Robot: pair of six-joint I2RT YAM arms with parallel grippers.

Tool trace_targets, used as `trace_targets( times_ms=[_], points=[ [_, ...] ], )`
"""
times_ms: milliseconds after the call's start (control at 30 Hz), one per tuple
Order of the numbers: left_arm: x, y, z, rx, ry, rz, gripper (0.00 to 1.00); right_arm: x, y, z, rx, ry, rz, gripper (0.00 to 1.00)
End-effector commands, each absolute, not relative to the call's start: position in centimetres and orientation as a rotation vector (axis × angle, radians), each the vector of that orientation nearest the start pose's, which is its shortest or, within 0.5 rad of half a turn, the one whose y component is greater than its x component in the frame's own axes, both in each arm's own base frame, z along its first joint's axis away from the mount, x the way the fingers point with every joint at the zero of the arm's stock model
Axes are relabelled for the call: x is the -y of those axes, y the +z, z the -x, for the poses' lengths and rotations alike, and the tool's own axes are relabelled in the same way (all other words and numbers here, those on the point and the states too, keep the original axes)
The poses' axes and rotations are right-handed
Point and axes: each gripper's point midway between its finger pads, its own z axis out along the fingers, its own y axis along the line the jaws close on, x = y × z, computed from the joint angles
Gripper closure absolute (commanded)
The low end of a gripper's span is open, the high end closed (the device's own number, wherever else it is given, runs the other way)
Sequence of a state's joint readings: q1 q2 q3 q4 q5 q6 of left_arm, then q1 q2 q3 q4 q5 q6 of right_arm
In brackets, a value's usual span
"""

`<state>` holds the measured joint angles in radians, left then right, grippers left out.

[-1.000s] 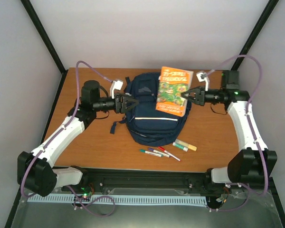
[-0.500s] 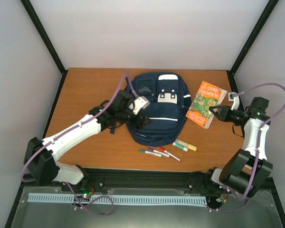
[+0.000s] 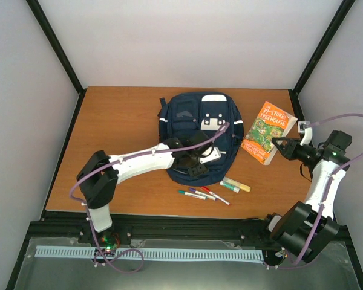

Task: Pack the student bag
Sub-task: Place the book in the student bag.

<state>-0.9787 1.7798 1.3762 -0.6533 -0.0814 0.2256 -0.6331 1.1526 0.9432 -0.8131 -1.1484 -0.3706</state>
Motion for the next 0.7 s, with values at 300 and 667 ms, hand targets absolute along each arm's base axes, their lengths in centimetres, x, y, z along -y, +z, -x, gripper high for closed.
trace_targets(
  times_ms=[300,667],
  points=[
    [38.3,9.6,-28.0,-2.017,0.179,-1.547,0.37,1.4,25.0,-28.6,-1.953,0.922,0.149,0.97],
    [39.9,9.6,-30.9,-1.924,0.306,-1.448,0.54,1.5,24.8,-28.6,-1.956,0.922,0.14,0.97]
  ],
)
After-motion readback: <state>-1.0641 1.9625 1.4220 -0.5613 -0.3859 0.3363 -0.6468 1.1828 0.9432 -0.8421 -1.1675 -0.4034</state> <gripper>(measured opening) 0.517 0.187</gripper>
